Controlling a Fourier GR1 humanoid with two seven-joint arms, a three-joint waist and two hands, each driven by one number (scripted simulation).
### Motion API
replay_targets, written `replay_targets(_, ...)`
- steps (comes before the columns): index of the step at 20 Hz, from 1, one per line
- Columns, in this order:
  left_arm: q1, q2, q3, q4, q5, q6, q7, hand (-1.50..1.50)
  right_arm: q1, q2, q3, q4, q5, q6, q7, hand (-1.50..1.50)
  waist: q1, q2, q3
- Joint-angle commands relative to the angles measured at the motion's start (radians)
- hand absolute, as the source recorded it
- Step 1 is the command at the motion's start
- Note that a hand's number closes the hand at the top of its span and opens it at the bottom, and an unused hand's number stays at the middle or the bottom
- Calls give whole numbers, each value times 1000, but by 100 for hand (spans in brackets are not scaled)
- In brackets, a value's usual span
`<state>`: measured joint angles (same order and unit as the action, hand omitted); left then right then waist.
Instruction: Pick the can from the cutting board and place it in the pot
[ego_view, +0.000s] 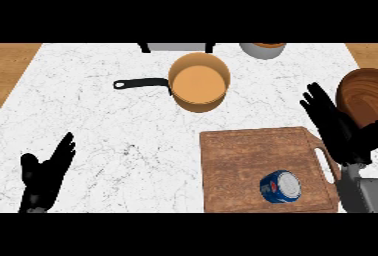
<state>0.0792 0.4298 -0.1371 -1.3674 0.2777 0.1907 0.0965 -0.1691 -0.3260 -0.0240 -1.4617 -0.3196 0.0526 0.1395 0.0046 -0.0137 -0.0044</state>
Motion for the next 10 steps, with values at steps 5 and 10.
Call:
replay_targets(5,-205,-26,72,-177,-7,90,-25,0,-136,-112,-40,51,-16,254,-247,150,15,15,9)
replay_targets(10,-269,-35,62,-235,-2,100,39,0,-61,-164,7,174,297,187,-600,-150,13,20,9)
